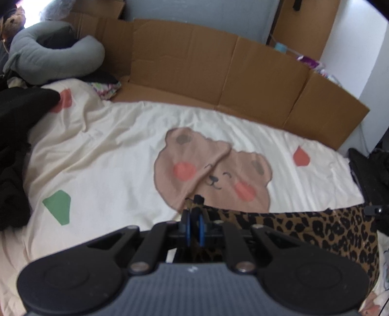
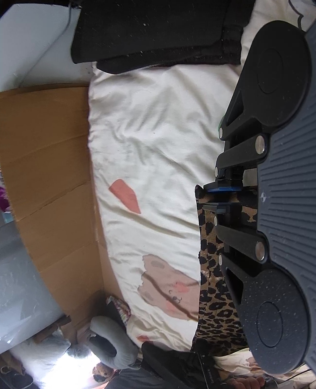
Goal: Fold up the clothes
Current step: 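Lay the folded garment on the sheet and open both grippers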
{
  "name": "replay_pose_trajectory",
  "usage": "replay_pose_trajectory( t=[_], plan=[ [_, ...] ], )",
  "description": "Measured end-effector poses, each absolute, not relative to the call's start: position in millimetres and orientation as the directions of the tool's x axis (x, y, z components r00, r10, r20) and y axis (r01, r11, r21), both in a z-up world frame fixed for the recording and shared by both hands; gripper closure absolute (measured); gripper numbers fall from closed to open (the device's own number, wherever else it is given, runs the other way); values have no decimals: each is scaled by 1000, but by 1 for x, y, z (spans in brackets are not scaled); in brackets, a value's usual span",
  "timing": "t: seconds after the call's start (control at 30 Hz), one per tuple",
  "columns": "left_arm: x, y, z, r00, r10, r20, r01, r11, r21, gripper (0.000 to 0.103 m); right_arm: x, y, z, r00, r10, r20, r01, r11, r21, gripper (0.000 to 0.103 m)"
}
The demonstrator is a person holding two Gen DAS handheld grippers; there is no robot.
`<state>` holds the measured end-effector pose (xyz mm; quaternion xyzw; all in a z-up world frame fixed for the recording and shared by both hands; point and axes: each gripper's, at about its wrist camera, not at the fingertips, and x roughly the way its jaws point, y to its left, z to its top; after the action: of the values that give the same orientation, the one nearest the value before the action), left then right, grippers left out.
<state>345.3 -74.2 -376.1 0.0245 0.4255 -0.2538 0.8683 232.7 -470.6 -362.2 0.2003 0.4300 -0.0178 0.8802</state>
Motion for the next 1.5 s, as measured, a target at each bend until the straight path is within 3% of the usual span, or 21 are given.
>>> replay_pose_trajectory(
  t=[0.47, 0.57, 0.7, 0.8, 1.17, 1.5],
  plan=[
    [366, -87, -423, 438, -372, -819, 464, 873, -149, 95, 261, -470, -390, 568, 138, -811, 233, 918, 319, 97],
    [367, -92, -427, 456, -353, -817, 483, 869, -107, 89, 263, -470, -397, 553, 141, -821, 245, 914, 323, 96],
    [367, -90, -413, 479, -320, -817, 450, 889, -84, 72, 267, -471, -405, 534, 146, -833, 262, 908, 327, 86],
    [366, -88, -403, 496, -294, -817, 426, 902, -67, 75, 269, -468, -409, 526, 154, -836, 259, 908, 330, 76],
    [330, -129, -359, 464, -441, -768, 497, 847, -185, 76, 266, -418, -383, 565, 227, -793, 81, 942, 327, 77],
    [296, -183, -375, 363, -529, -767, 620, 752, -225, 76, 272, -378, -375, 574, 258, -777, -50, 958, 282, 77]
  ],
)
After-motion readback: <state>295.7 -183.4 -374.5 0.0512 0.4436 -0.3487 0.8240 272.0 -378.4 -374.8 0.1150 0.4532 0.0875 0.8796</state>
